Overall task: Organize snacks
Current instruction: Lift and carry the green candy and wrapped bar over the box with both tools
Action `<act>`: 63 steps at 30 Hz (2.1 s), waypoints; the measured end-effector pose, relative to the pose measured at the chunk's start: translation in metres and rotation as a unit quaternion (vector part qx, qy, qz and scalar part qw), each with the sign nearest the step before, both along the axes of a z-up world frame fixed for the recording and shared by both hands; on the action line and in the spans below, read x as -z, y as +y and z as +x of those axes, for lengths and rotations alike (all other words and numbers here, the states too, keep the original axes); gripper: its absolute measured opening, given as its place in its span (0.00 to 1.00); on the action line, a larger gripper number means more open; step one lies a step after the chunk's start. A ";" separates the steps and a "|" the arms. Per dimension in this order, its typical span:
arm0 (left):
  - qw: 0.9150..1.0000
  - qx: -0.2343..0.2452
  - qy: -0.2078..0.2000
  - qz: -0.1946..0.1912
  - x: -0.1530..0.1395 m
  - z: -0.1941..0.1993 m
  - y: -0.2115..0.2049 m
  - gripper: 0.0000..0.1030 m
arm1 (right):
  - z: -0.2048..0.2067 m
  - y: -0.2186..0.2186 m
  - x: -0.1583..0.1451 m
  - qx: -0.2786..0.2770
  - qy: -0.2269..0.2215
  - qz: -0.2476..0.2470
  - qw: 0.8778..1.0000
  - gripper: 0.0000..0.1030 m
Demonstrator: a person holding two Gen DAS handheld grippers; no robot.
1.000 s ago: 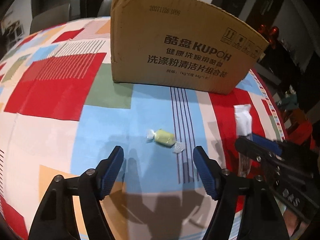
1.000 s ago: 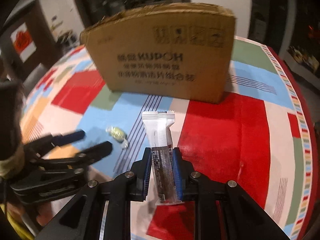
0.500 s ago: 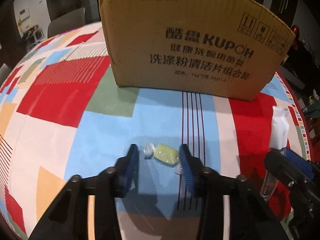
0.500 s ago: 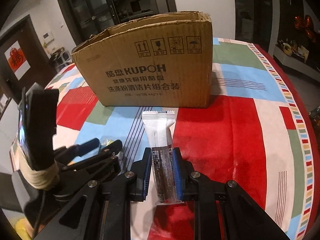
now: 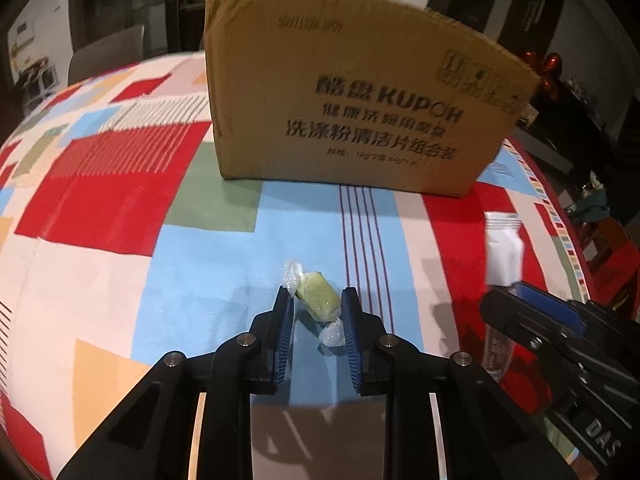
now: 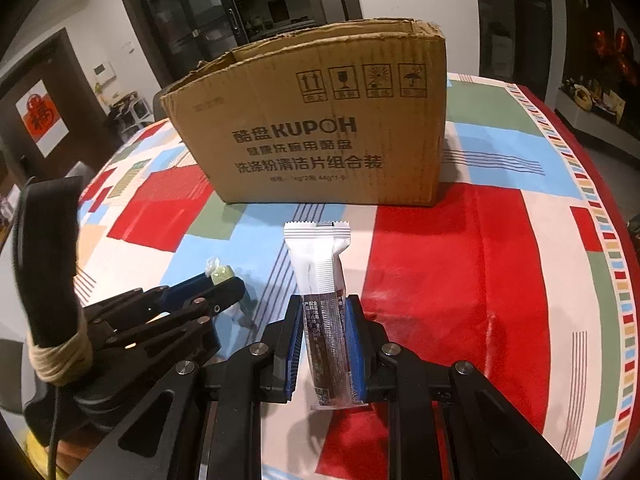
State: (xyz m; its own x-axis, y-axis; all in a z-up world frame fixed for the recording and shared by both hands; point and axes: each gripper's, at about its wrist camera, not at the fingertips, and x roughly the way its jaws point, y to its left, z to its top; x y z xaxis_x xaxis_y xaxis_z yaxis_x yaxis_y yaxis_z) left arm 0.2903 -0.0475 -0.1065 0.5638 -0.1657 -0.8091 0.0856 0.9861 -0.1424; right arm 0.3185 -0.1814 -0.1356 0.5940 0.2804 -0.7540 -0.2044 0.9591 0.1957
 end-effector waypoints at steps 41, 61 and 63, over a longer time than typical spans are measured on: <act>0.980 0.041 -0.194 0.016 -0.163 -0.037 0.020 0.24 | -0.024 0.007 -0.139 0.004 -0.154 -0.004 0.988 0.21; 0.974 0.075 -0.203 0.065 -0.208 0.046 0.005 0.24 | 0.060 0.004 -0.184 0.001 -0.142 -0.019 0.990 0.21; 0.977 0.077 -0.191 0.063 -0.208 0.057 0.005 0.24 | 0.073 0.004 -0.185 0.001 -0.130 -0.024 0.991 0.21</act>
State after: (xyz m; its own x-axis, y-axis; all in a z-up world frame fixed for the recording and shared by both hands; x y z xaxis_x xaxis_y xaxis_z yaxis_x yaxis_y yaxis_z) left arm 0.3475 -0.0426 0.1015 0.8042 -0.1850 -0.5648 0.2569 0.9652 0.0497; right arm 0.3914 -0.1775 0.0499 0.7709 0.2465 -0.5873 -0.2395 0.9666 0.0914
